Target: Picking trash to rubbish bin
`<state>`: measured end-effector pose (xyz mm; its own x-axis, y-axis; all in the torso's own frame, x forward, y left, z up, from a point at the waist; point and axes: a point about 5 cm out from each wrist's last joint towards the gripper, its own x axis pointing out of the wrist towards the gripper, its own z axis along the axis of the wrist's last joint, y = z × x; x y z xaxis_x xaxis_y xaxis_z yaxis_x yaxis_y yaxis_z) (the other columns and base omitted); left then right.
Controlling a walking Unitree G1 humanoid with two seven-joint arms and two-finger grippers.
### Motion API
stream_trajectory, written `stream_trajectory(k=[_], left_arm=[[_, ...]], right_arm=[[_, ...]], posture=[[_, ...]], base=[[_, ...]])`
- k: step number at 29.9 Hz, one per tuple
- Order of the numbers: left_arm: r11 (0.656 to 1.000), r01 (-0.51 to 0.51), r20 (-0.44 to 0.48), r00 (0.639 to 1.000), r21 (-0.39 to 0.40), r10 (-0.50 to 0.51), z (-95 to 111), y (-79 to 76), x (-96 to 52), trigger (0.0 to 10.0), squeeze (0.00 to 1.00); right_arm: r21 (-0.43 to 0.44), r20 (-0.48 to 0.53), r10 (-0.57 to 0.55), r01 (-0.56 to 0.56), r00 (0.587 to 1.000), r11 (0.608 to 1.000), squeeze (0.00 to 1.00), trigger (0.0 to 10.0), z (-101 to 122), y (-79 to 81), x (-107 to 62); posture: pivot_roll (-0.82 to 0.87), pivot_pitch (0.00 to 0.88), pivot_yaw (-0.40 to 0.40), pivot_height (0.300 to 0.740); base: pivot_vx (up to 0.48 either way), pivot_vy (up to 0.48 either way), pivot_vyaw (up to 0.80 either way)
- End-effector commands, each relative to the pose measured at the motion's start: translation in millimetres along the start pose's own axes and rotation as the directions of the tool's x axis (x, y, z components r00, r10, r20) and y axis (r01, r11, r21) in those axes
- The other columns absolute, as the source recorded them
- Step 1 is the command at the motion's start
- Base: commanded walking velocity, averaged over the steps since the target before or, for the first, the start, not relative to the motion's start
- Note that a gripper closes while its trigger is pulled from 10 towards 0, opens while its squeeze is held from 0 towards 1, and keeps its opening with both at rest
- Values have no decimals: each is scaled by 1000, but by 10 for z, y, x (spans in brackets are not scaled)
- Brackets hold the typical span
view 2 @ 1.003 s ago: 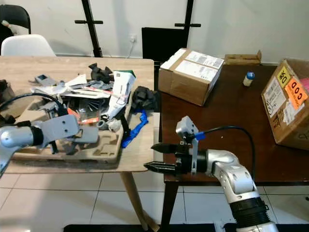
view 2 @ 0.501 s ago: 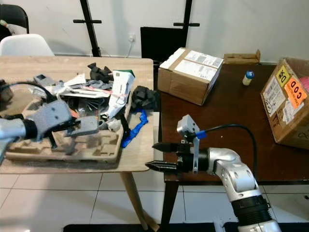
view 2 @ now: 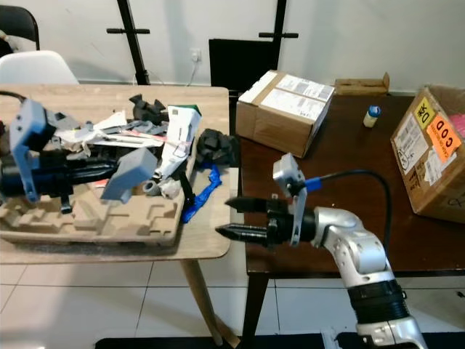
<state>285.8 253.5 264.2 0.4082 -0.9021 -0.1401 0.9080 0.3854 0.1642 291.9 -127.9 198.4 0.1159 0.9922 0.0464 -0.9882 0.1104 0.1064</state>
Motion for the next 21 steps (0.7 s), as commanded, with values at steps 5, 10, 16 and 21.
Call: stream_trajectory(k=[5,10,16,21], left_arm=[[982,131,144,983,-140,-111,45,-255,31,0,0],[932,255,30,966,-258,-256,-169,-531,51,0,0],[872,336,-56,924,-357,-379,-353,-792,54,0,0],[818,343,-148,879,-462,-453,-510,-1056,7,0,0]], right_arm=[[54,67,95,-98,993,994,0,10000,109,59,51],[98,80,188,-196,979,976,0,10000,171,153,77],[163,5,259,-256,966,953,0,10000,29,279,67],[261,-54,302,-278,952,924,0,10000,-212,424,8]], posture=[[-38,116,-15,740],[-42,120,-21,740],[-44,143,-30,740],[-39,160,-28,740]], base=[[0,0,0],[0,0,0],[0,0,0],[0,0,0]])
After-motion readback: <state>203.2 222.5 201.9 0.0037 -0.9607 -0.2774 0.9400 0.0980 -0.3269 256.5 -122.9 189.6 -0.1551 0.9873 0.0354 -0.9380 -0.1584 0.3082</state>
